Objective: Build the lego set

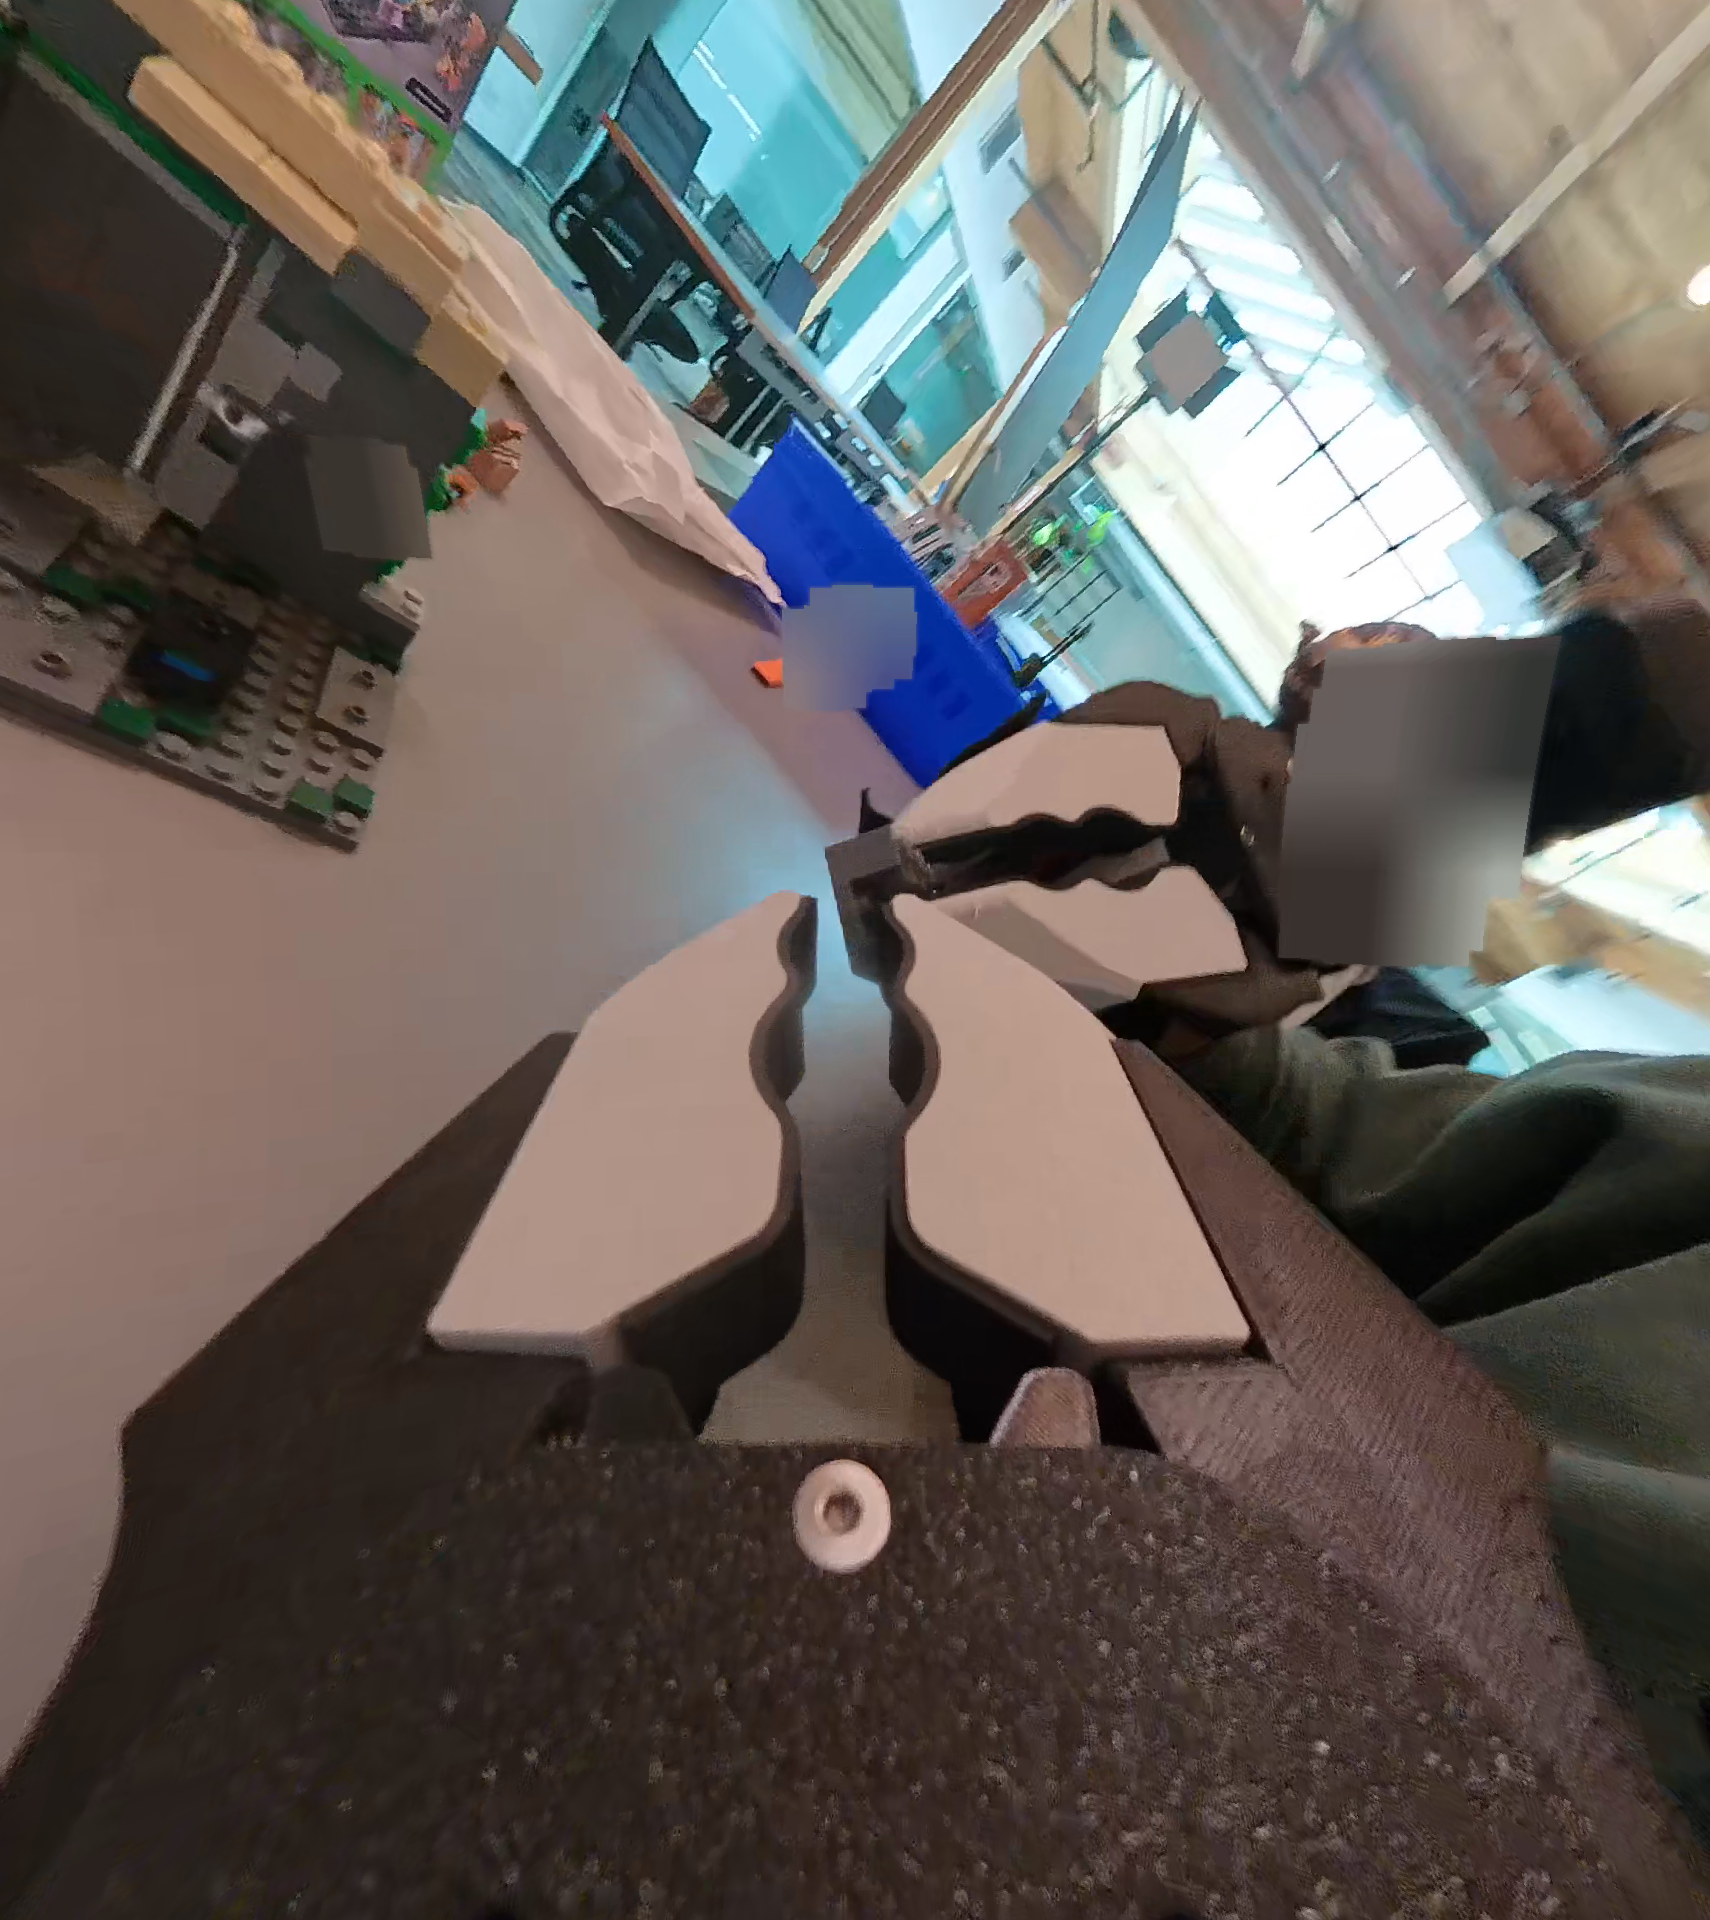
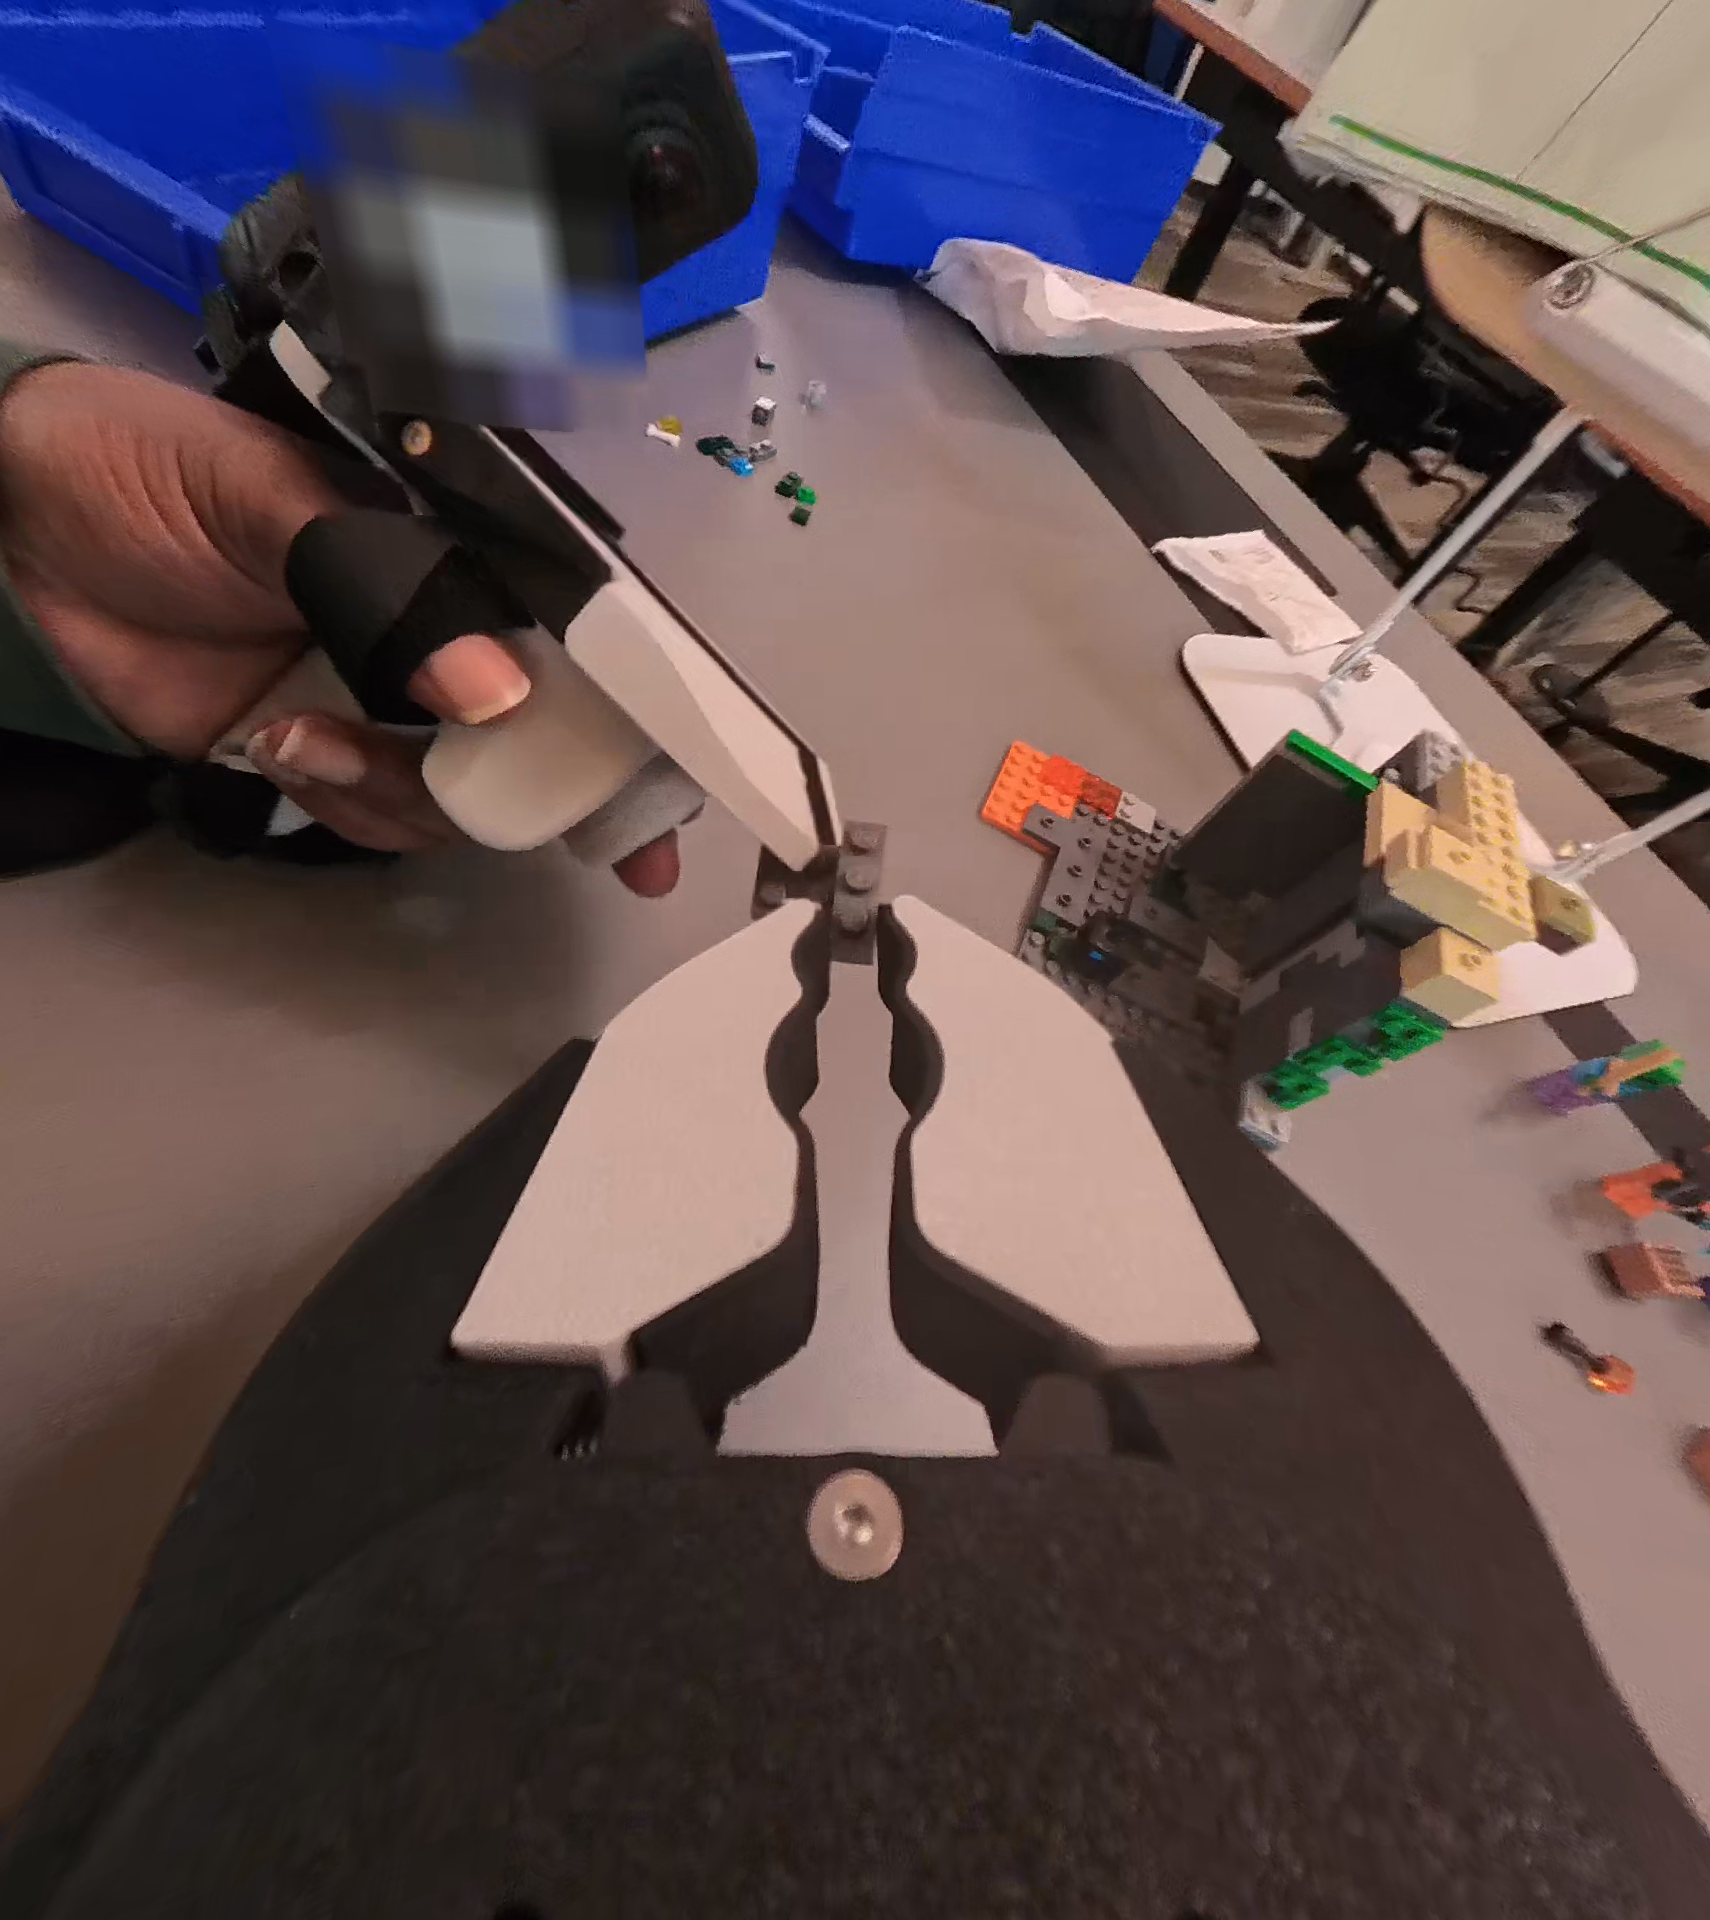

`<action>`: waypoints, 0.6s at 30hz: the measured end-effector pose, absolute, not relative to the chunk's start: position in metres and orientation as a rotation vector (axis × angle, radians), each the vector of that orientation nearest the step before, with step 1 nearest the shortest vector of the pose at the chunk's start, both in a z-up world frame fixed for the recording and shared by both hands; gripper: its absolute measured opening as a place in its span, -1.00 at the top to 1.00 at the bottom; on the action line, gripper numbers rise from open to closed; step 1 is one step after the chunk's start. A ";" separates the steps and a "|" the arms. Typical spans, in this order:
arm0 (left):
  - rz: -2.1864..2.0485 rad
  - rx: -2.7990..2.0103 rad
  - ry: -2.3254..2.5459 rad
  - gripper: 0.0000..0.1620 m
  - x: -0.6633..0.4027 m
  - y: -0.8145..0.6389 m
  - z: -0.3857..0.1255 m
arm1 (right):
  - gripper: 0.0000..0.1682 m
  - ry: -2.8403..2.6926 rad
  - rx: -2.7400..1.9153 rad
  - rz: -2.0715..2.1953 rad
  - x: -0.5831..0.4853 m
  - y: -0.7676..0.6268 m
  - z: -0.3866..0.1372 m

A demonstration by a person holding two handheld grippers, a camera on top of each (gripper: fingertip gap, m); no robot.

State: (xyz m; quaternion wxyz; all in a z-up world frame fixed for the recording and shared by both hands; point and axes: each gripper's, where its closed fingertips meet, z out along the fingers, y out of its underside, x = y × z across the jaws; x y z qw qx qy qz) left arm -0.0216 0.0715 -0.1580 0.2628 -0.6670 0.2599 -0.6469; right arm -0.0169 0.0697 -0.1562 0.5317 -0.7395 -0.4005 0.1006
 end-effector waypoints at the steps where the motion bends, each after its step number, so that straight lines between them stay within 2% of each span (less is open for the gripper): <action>1: -1.712 -1.797 0.732 0.86 -0.022 0.072 -0.158 | 0.91 -0.968 -1.779 0.252 -0.015 0.070 -0.158; 6: -1.580 -1.791 0.764 0.84 -0.026 0.079 -0.160 | 0.91 -1.042 -1.832 0.327 -0.011 0.074 -0.166; 18: -1.115 -1.717 0.939 0.88 -0.033 0.097 -0.171 | 0.91 -1.222 -2.075 0.519 -0.017 0.097 -0.222</action>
